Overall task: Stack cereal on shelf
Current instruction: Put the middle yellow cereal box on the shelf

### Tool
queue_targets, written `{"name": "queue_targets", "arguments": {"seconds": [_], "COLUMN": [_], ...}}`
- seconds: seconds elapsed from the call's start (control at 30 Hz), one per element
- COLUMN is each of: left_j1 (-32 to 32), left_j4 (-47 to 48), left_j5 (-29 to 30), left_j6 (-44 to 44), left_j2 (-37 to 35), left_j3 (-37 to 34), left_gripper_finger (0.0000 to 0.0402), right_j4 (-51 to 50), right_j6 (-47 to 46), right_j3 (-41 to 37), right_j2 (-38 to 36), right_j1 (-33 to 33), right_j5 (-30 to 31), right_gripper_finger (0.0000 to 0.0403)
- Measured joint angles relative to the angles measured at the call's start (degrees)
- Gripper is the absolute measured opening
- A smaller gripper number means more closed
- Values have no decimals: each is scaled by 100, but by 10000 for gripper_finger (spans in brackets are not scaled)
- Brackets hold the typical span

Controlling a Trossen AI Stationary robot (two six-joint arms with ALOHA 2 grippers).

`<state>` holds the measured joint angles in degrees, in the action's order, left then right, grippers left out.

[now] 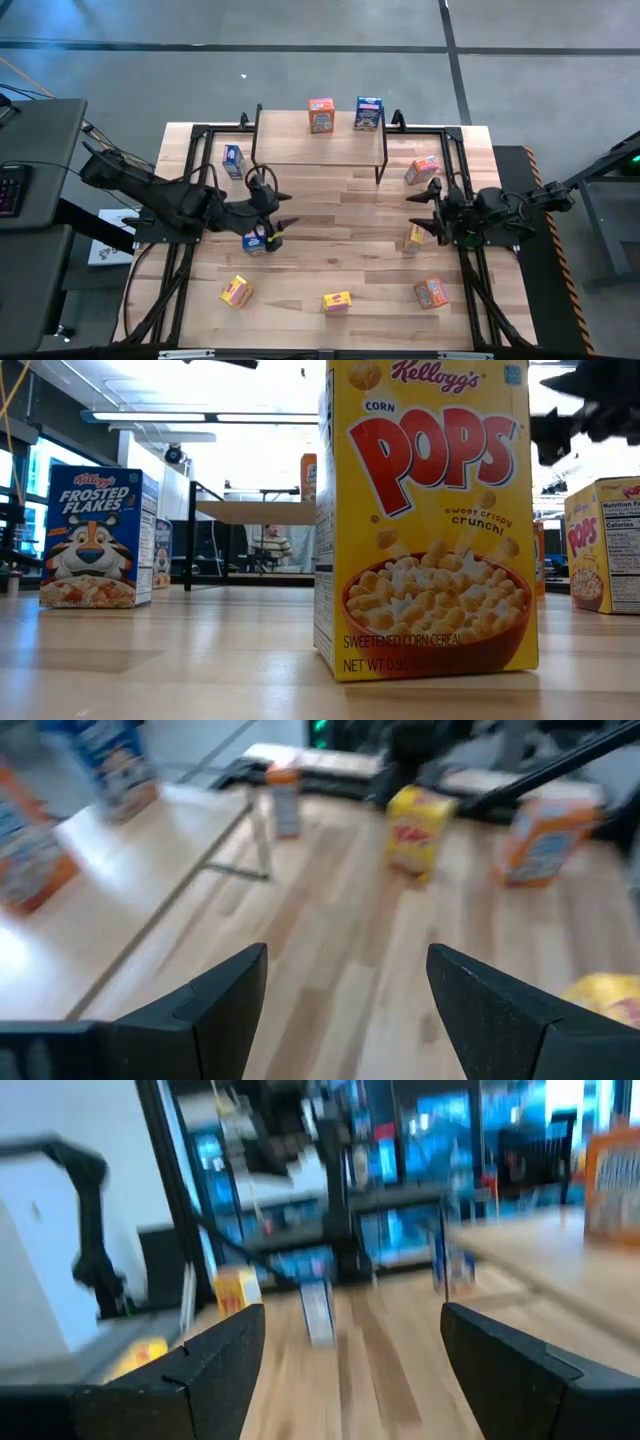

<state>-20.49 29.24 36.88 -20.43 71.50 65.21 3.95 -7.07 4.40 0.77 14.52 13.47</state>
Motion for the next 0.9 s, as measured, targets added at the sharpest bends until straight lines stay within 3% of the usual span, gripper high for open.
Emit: {"name": "queue_targets", "arguments": {"seconds": [0.17, 0.4, 0.63, 0.9], "left_j1": [7, 7, 7, 7], "left_j4": [773, 1071, 1110, 1112], "left_j5": [443, 503, 499, 495], "left_j6": [-481, -457, -286, 65], "left_j2": [-266, -724, -867, -845], "left_j3": [0, 0, 0, 0], "left_gripper_finger": [266, 266, 266, 266], "right_j4": [897, 1517, 1386, 90], "right_j6": [283, 143, 202, -70], "right_j3": [0, 26, 999, 2384], "right_j2": [93, 856, 2265, 4109], "right_j1": [0, 0, 27, 284], "right_j5": [-48, 0, -26, -44], "right_gripper_finger": [296, 296, 296, 296]}}
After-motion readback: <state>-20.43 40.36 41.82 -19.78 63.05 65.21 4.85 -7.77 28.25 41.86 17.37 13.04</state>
